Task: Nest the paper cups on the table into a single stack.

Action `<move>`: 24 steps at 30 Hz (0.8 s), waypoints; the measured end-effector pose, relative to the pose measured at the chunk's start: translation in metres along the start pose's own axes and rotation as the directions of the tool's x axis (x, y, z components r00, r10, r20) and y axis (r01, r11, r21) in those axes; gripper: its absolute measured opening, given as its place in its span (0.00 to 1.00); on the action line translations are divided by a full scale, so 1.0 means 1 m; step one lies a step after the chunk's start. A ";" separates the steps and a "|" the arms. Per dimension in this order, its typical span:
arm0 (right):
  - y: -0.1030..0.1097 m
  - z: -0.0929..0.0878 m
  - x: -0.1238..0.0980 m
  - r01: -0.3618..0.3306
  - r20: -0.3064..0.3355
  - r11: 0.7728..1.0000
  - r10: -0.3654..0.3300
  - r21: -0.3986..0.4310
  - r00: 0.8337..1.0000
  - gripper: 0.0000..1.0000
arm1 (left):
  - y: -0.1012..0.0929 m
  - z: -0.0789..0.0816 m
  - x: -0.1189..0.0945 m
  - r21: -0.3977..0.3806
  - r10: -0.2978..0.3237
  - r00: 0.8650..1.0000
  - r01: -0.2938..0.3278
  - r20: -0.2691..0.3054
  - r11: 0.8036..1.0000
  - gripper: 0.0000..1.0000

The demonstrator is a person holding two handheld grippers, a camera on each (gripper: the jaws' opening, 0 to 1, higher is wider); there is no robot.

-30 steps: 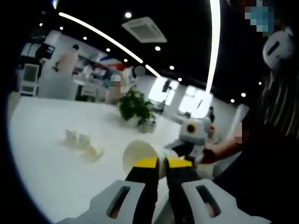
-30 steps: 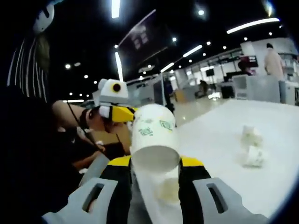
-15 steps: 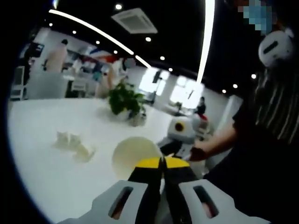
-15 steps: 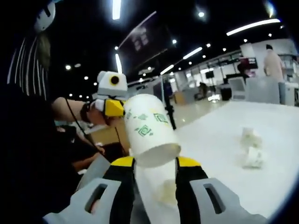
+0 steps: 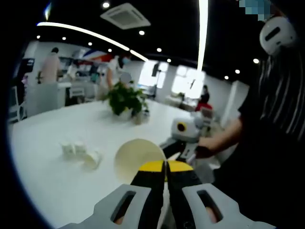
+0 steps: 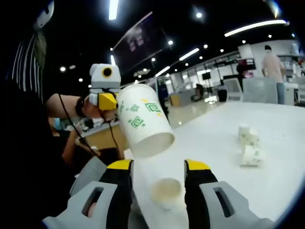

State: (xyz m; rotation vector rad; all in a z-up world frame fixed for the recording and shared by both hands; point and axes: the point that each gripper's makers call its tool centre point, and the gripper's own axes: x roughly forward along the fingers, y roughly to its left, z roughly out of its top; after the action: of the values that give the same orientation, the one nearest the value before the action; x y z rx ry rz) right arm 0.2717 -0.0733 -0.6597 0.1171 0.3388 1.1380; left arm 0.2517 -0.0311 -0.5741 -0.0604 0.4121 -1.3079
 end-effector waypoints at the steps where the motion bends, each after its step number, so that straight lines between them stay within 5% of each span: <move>1: -0.002 0.000 -0.001 0.008 0.000 1.000 -0.008 -0.001 1.000 0.42 | 0.001 0.001 0.000 0.000 -0.002 1.000 0.002 0.000 1.000 0.00; 8: -0.035 0.011 -0.025 0.154 0.042 0.987 -0.156 0.044 0.987 0.48 | 0.007 -0.002 -0.003 0.013 0.002 0.999 -0.001 -0.038 1.000 0.00; 13: -0.070 0.016 -0.046 0.360 0.019 0.931 -0.359 -0.059 0.933 0.57 | 0.009 -0.004 -0.005 0.016 0.003 0.999 -0.002 -0.049 1.000 0.00; 22: -0.088 0.006 -0.054 0.429 -0.002 0.903 -0.429 -0.005 0.903 0.79 | 0.013 -0.019 -0.011 0.081 0.019 0.988 -0.007 -0.153 0.997 0.00; 24: -0.088 0.014 -0.056 0.435 0.052 0.900 -0.434 -0.003 0.899 0.83 | 0.012 -0.021 -0.011 0.086 0.018 0.987 -0.004 -0.162 0.996 0.00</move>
State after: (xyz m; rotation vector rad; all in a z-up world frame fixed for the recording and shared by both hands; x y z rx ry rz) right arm 0.3316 -0.1599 -0.6586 0.0523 0.2937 0.6908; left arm 0.2538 -0.0135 -0.5935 0.1209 0.4944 -1.3225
